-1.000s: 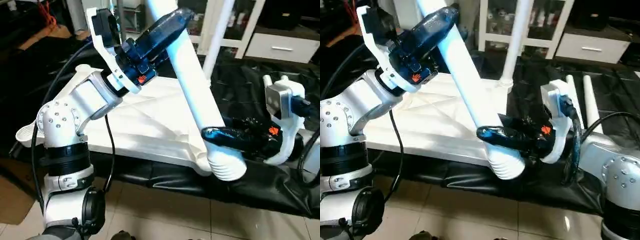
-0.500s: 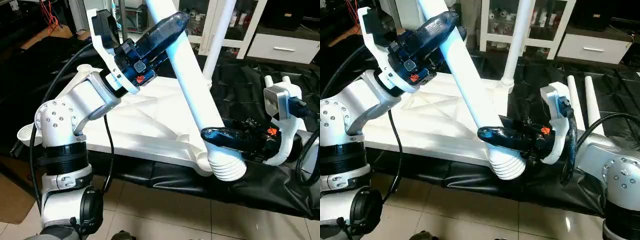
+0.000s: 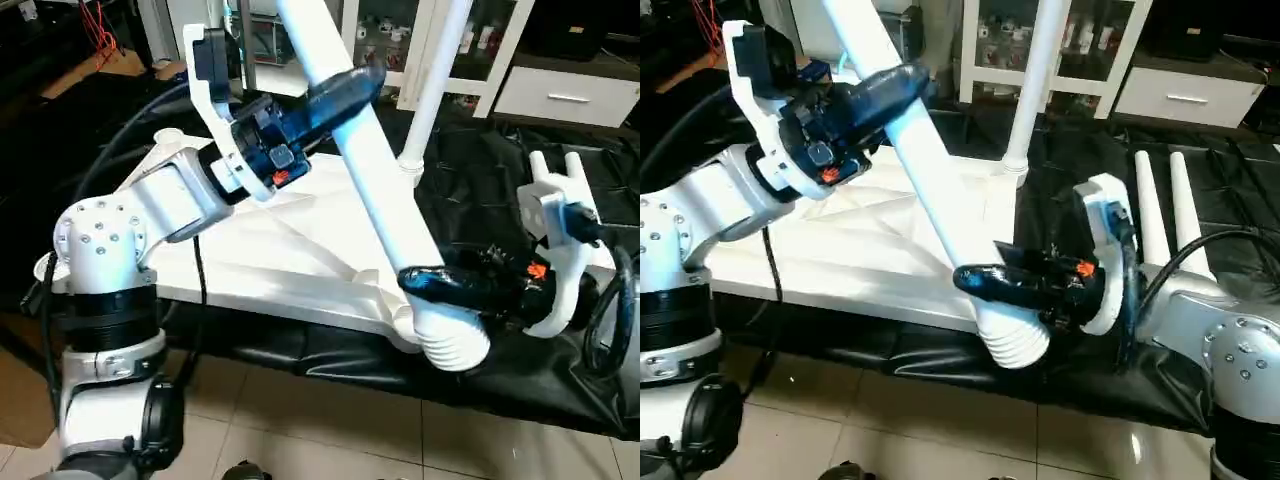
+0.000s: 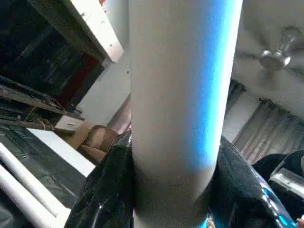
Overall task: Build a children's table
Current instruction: Insert table leg to table base
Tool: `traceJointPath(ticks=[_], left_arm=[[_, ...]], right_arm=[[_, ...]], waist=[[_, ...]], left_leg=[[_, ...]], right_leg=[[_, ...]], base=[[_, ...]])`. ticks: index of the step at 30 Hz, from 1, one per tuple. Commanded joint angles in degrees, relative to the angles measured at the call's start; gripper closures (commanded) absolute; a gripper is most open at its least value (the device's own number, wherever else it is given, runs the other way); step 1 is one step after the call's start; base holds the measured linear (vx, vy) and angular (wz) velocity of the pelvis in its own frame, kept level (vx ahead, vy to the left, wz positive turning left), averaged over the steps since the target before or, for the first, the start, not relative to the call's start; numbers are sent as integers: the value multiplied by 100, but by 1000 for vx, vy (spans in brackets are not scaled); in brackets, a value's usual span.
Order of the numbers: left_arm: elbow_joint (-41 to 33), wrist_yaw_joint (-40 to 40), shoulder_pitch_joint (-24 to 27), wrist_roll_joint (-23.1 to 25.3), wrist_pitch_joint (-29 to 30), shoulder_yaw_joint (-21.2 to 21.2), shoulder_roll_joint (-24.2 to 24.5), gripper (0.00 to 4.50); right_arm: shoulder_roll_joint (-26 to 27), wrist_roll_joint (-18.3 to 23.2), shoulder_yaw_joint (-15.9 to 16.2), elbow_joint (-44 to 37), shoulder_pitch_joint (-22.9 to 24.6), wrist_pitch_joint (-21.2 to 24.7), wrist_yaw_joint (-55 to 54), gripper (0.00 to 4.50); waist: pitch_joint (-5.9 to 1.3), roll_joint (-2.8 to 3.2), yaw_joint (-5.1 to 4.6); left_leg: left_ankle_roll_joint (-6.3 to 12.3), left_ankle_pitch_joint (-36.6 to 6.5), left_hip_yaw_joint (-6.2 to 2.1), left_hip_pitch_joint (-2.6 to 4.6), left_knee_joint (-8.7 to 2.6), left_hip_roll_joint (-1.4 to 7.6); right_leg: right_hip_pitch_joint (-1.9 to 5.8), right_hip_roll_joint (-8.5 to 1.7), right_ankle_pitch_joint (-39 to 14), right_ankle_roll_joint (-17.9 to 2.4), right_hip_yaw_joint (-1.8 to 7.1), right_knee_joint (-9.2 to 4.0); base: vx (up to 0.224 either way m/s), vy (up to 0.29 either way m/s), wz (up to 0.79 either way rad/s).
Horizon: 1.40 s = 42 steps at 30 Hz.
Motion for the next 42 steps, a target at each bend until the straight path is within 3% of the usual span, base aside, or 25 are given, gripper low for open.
traceJointPath(ticks=[1,5,8,11,13,15,16,19,25,27,28,33,35,42], left_arm=[[-43,19,-8,279,-31,-150,81,275],[20,25,-60,408,-125,-145,105,277],[74,-120,-159,1022,-381,-374,379,277],[79,-107,-179,1212,-448,-470,459,277],[75,-63,-250,1739,-620,-787,662,277],[82,-25,-285,1940,-685,-906,729,277],[103,74,-335,2094,-734,-972,744,277],[154,228,-421,2251,-786,-1016,710,278],[212,425,-688,2724,-920,-1193,612,278],[215,424,-739,2798,-959,-1210,568,278],[227,442,-778,2869,-995,-1224,519,278],[203,361,-835,3002,-1025,-1312,437,278],[204,329,-825,3072,-1069,-1372,415,278],[175,262,-808,3206,-1094,-1421,353,278]], right_arm=[[-62,-61,-71,40,-61,-160,-70,262],[-81,-90,-56,49,-65,-197,-81,262],[-88,-404,21,186,-152,-377,-270,193],[-92,-485,42,218,-189,-431,-311,166],[-174,-773,136,268,-305,-617,-352,157],[-217,-897,182,286,-351,-695,-357,141],[-238,-1015,227,319,-410,-782,-368,132],[-264,-1235,348,366,-523,-945,-390,105],[-420,-2799,1418,508,-819,-1618,-1014,63],[-312,-3086,1602,623,-898,-1714,-1311,43],[-147,-3163,1676,724,-974,-1718,-1446,43],[273,-3315,1815,975,-1212,-1796,-1686,23],[409,-3206,1820,1008,-1291,-1789,-1612,23],[457,-3314,1959,1150,-1384,-1840,-1468,23]], waist=[[-478,-68,4],[-480,-63,1],[-480,-58,-8],[-475,-61,-24],[-475,-75,-32],[-467,-67,-36],[-469,-95,-39],[-478,-94,-34],[-464,-110,-55],[-473,-105,-68],[-476,-73,-82],[-488,-69,-139],[-487,-95,-155],[-476,-98,-151]], left_leg=[[-52,-801,71,34,-413,26],[-65,-841,66,30,-413,27],[-82,-837,62,36,-418,23],[-110,-862,68,40,-417,14],[-90,-870,64,34,-419,20],[-118,-910,67,46,-417,16],[-123,-904,70,42,-411,19],[-104,-827,74,29,-401,17],[-157,-804,80,18,-394,9],[-182,-800,79,24,-391,5],[-169,-845,76,23,-392,5],[-142,-854,67,22,-397,16],[-110,-831,72,12,-399,15],[-90,-813,85,17,-396,18]], right_leg=[[324,-211,-2206,-449,179,-393],[329,-213,-2184,-486,180,-385],[320,-207,-2228,-423,182,-391],[317,-202,-2246,-390,191,-385],[320,-198,-2267,-329,193,-390],[309,-197,-2401,-249,196,-392],[310,-201,-2421,-238,198,-394],[307,-201,-2334,-335,197,-374],[309,-211,-2327,-409,211,-356],[299,-217,-2294,-461,208,-350],[303,-209,-2243,-504,208,-346],[317,-196,-1860,-694,214,-299],[331,-197,-1744,-758,220,-285],[340,-207,-1733,-826,235,-275]], base=[[0,0,0],[0,0,0],[0,0,0],[0,0,0],[0,0,0],[0,0,0],[0,0,0],[0,0,0],[0,0,0],[0,0,0],[0,0,0],[0,0,0],[0,0,0],[0,0,0]])
